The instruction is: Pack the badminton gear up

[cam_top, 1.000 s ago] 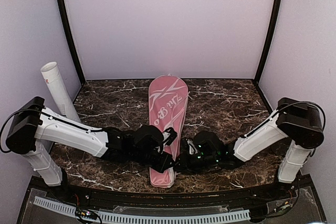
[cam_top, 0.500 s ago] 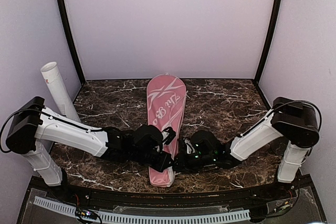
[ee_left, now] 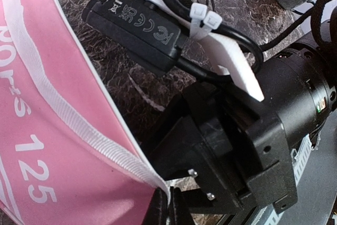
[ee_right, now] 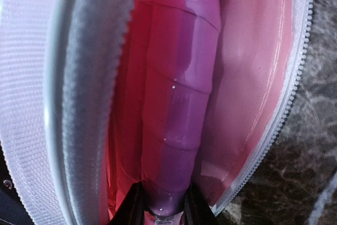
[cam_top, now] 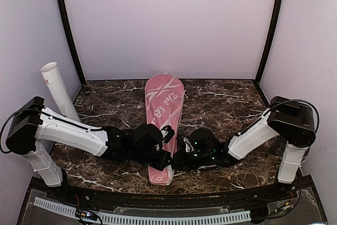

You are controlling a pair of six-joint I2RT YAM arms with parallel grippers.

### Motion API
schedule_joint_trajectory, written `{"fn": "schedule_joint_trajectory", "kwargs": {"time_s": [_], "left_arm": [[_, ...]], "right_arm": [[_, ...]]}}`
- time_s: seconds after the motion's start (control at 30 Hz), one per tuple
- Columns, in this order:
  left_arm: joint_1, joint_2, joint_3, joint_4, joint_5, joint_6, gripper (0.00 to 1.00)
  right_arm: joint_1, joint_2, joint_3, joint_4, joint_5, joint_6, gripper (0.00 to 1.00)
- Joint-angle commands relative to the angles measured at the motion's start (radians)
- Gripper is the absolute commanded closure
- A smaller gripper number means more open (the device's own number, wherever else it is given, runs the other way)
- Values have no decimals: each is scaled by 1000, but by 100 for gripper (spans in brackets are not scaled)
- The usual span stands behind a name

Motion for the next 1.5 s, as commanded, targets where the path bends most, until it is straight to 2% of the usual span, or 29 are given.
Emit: {"fn": "schedule_joint_trajectory", "kwargs": {"time_s": [0.0, 0.17, 0.33, 0.73, 1.0, 1.03, 1.07, 1.23, 1.33, 1.47], "left_arm": [[-44, -26, 1, 102, 180, 3, 100], [-41, -32, -13, 118, 187, -4, 100], [-33, -49, -24, 96, 178, -7, 100], [44, -215, -106, -199, 7, 129, 100], [45, -282, -130, -405, -15, 209, 100], [45, -290, -131, -422, -27, 206, 97], [45, -301, -130, -432, -38, 202, 91], [49, -315, -61, -386, -129, 191, 50], [75, -236, 30, -369, -168, 202, 38], [121, -61, 176, -374, -225, 241, 29]], "right_arm": [[-21, 40, 96, 248, 65, -88, 75], [-21, 56, 109, 258, 32, -95, 71], [-22, 20, 104, 197, 41, -134, 68], [-23, -257, -62, -78, 176, -222, 48], [-44, -461, -94, -329, 378, -268, 35], [-52, -487, -99, -352, 401, -269, 33], [-63, -507, -103, -374, 425, -266, 31], [-146, -578, -127, -458, 470, -245, 30], [-184, -611, -134, -478, 482, -250, 29], [-210, -649, -143, -495, 497, -258, 26]]}}
